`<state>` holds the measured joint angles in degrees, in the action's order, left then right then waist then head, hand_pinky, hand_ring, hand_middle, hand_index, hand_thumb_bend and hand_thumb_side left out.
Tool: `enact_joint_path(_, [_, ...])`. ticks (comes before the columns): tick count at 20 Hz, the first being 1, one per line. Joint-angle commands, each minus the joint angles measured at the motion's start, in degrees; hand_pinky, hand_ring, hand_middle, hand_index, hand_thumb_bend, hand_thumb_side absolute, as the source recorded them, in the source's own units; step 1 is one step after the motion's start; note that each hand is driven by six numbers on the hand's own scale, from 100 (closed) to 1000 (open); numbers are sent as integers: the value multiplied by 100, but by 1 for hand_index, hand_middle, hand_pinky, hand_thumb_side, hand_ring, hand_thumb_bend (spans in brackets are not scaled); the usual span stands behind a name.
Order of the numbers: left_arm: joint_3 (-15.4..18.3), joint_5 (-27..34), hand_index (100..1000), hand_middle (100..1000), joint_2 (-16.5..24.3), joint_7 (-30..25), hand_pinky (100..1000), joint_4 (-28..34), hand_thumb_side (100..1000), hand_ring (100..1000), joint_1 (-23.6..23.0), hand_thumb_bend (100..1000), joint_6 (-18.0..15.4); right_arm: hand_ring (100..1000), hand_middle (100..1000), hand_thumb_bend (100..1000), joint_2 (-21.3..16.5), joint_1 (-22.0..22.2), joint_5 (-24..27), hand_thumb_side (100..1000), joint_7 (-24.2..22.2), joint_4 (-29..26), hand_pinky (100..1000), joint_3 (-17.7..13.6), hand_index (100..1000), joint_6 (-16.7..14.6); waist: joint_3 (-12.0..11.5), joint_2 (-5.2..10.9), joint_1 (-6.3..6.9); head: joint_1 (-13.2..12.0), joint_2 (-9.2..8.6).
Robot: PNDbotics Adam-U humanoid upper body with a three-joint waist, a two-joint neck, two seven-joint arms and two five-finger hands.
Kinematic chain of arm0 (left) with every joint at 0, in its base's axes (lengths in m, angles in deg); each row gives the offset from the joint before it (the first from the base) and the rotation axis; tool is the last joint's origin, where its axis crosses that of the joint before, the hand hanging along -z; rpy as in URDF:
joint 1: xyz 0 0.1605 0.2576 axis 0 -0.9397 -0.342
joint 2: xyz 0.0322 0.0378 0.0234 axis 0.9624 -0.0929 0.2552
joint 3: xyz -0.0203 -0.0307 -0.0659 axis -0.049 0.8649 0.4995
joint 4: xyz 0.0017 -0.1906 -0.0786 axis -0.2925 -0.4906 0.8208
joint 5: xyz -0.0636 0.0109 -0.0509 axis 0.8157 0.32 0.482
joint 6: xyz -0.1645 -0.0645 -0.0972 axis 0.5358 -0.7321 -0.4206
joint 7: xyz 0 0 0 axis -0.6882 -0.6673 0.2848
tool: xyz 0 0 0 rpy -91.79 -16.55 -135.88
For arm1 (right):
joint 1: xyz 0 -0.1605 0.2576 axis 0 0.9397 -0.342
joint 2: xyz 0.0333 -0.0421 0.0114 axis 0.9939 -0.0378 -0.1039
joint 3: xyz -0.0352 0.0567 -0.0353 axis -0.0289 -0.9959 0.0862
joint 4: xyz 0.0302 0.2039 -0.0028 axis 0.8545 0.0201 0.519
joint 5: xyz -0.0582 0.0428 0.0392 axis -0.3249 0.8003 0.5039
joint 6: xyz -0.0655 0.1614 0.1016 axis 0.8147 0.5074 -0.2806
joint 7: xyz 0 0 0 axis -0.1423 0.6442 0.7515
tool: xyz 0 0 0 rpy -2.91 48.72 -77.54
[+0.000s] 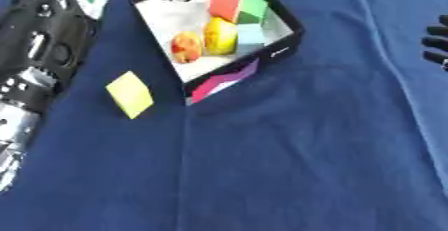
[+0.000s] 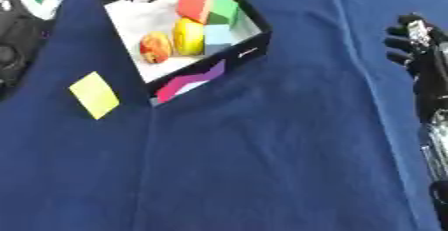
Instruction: Pick up objects on the table and place them in the box.
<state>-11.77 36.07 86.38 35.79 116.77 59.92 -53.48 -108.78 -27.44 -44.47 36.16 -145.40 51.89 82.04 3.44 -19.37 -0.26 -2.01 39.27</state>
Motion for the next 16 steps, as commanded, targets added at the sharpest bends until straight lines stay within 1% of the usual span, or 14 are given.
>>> enact_joint_path(1, [-127,648,821,785,552,-535,843,582,212,832,55,307,-57,822,754,100,-194,-17,-3,796,45,-129,841,-89,844,2,-21,183,37,100,-16])
enact_joint_path(2, [-175,888,822,786,705,-703,843,807,220,832,9,301,-62,822,754,100,-202,-9,-8,796,54,-129,841,-97,844,2,-33,179,41,126,-16])
enact_joint_path(4, [-263,1363,828,785,1014,-1025,843,1278,260,832,-112,262,-2,822,754,100,-216,-1,-11,794,70,-134,841,-112,844,-3,-51,175,51,167,-20])
enact_joint_path(10, [-379,2661,811,760,1928,-1775,827,2770,306,812,-672,205,392,822,754,100,-271,17,-21,793,102,-143,841,-138,844,-12,-91,166,93,262,-55])
enact_joint_path(11, [-383,2804,813,757,2068,-1895,823,2995,310,805,-781,206,478,822,754,100,-277,16,-21,793,106,-145,841,-141,844,-13,-91,163,100,271,-61])
enact_joint_path(12, [-397,2892,813,740,2184,-2029,801,3193,341,780,-880,210,572,822,754,100,-285,21,-23,793,112,-147,841,-146,844,-14,-95,160,106,288,-62])
enact_joint_path(15, [-538,3049,812,744,2457,-2181,805,3706,350,784,-1155,233,770,822,754,100,-305,21,-23,792,112,-158,841,-141,844,-14,-92,156,121,287,-77])
enact_joint_path(16, [-598,3102,808,744,2530,-2191,806,3856,376,787,-1253,236,802,822,754,100,-308,17,-22,792,111,-163,841,-142,844,-15,-89,153,125,291,-84])
